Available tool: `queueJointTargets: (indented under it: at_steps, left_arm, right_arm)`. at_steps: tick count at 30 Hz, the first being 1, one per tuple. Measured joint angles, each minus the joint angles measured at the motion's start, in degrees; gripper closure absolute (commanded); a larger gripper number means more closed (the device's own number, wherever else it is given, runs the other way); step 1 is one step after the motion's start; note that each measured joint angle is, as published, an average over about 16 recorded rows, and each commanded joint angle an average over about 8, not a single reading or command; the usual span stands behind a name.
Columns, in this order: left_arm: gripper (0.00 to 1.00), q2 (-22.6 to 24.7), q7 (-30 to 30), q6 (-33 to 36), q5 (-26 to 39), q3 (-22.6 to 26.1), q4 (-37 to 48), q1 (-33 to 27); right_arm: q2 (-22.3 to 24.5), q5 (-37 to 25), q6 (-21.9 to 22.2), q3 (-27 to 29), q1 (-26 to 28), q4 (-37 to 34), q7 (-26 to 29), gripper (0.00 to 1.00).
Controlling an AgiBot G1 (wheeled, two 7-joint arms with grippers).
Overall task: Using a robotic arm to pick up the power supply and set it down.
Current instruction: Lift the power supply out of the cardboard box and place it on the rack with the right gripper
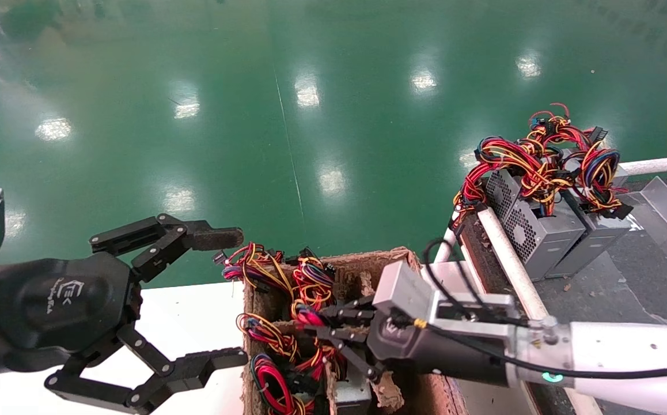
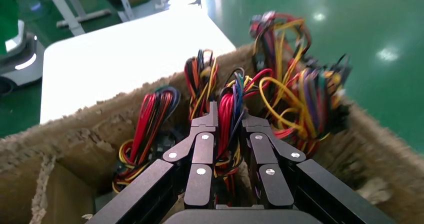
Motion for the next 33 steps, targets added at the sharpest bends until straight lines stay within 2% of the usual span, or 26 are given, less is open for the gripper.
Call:
queueJointTargets:
  at_steps: [20, 27, 33]
  left_arm:
    - [0.00, 0.0, 0.0, 0.0, 0.0, 0.0, 0.0, 0.0]
    - [0.00, 0.0, 0.0, 0.0, 0.0, 0.0, 0.0, 0.0]
    - [0.00, 0.0, 0.0, 0.0, 0.0, 0.0, 0.0, 0.0]
  right_arm:
    - [10.9, 17.9, -4.8, 14.2, 0.7, 1.7, -7.0, 1.00]
    - [13.4, 21.0, -3.9, 18.2, 4.7, 1.5, -7.4, 1.00]
    - [14.3, 20.6, -1.6, 19.8, 10.6, 0.8, -6.8, 1.00]
